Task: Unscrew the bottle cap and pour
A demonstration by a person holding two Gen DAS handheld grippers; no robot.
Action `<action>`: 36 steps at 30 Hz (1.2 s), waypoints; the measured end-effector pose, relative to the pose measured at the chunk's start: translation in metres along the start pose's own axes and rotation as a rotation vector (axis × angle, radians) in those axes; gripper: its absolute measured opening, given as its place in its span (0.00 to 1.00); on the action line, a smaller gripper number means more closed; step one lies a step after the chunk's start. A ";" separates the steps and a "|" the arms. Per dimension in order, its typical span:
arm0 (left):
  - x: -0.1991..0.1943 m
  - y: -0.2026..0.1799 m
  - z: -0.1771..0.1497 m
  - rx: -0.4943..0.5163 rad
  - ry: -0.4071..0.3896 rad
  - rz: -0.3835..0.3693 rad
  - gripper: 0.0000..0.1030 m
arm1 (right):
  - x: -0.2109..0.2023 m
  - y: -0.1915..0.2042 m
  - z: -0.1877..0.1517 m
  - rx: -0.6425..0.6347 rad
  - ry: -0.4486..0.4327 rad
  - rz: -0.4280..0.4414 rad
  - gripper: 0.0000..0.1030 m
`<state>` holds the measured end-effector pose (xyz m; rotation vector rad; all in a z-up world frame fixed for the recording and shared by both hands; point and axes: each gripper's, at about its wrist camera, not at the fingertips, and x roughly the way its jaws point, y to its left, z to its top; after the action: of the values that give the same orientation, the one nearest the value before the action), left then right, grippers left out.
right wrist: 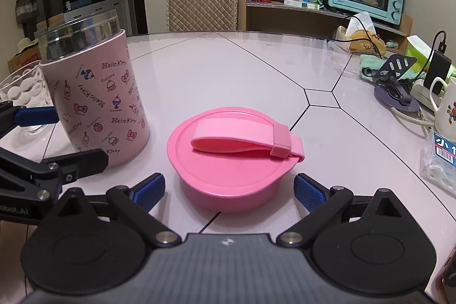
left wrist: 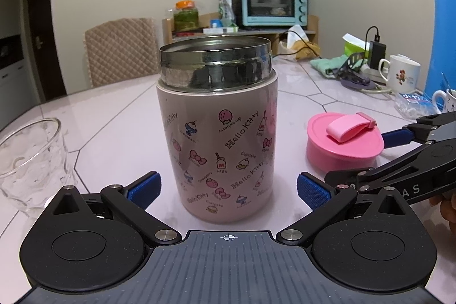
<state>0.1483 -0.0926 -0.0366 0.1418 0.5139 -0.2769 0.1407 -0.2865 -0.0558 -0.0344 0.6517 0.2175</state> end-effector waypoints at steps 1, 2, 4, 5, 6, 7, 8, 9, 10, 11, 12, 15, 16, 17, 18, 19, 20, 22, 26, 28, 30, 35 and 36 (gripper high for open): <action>0.000 0.000 0.000 0.002 0.001 0.001 1.00 | 0.000 0.000 -0.001 0.001 0.001 -0.001 0.96; -0.001 -0.001 -0.001 0.003 0.001 0.001 1.00 | -0.001 0.000 -0.001 0.002 0.002 -0.003 0.96; -0.001 -0.001 -0.002 0.006 0.003 0.001 1.00 | -0.002 0.000 -0.002 0.005 0.004 -0.006 0.96; -0.001 -0.001 -0.002 0.008 0.004 0.002 1.00 | -0.002 -0.001 -0.002 0.007 0.004 -0.007 0.96; -0.002 -0.001 -0.002 0.009 0.005 0.002 1.00 | -0.002 -0.001 -0.003 0.009 0.005 -0.008 0.96; -0.002 -0.001 -0.003 0.011 0.006 0.002 1.00 | -0.003 -0.001 -0.003 0.011 0.005 -0.008 0.96; -0.003 -0.001 -0.003 0.012 0.008 0.002 1.00 | -0.004 -0.002 -0.004 0.013 0.005 -0.009 0.96; -0.003 -0.001 -0.004 0.013 0.010 0.002 1.00 | -0.004 -0.002 -0.005 0.015 0.006 -0.008 0.96; -0.003 -0.001 -0.004 0.016 0.012 0.002 1.00 | -0.005 -0.002 -0.005 0.016 0.008 -0.009 0.96; -0.003 -0.001 -0.004 0.019 0.014 0.002 1.00 | -0.005 -0.002 -0.006 0.017 0.009 -0.011 0.96; -0.004 -0.002 -0.004 0.022 0.015 0.003 1.00 | -0.006 -0.002 -0.007 0.018 0.010 -0.010 0.97; -0.005 -0.002 -0.005 0.027 0.020 0.004 1.00 | -0.008 -0.003 -0.009 0.023 0.010 -0.011 0.97; -0.005 -0.003 -0.005 0.029 0.022 0.005 1.00 | -0.009 -0.003 -0.009 0.025 0.010 -0.011 0.97; -0.005 -0.003 -0.006 0.030 0.024 0.005 1.00 | -0.010 -0.003 -0.010 0.027 0.009 -0.010 0.97; -0.006 -0.003 -0.006 0.032 0.025 0.004 1.00 | -0.011 -0.003 -0.011 0.028 0.009 -0.010 0.97; -0.006 -0.004 -0.006 0.033 0.025 0.004 1.00 | -0.012 -0.004 -0.011 0.029 0.008 -0.010 0.97; -0.007 -0.004 -0.006 0.035 0.026 0.004 1.00 | -0.013 -0.004 -0.012 0.032 0.007 -0.008 0.97; -0.008 -0.005 -0.007 0.037 0.029 0.003 1.00 | -0.015 -0.004 -0.014 0.036 0.006 -0.008 0.97; -0.010 -0.008 -0.008 0.045 0.037 0.001 1.00 | -0.021 -0.004 -0.018 0.041 0.005 -0.005 0.97; -0.012 -0.010 -0.009 0.049 0.039 0.003 1.00 | -0.022 -0.003 -0.019 0.040 0.004 -0.004 0.97; -0.013 -0.011 -0.010 0.050 0.041 0.005 1.00 | -0.025 -0.002 -0.022 0.042 0.002 0.000 0.97; -0.020 -0.014 -0.012 0.052 0.043 0.008 1.00 | -0.031 -0.001 -0.026 0.048 -0.003 0.008 0.97; -0.021 -0.015 -0.012 0.049 0.042 0.010 1.00 | -0.033 -0.001 -0.027 0.049 -0.004 0.008 0.97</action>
<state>0.1204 -0.0992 -0.0374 0.1985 0.5486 -0.2773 0.0994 -0.2964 -0.0579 0.0154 0.6527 0.2090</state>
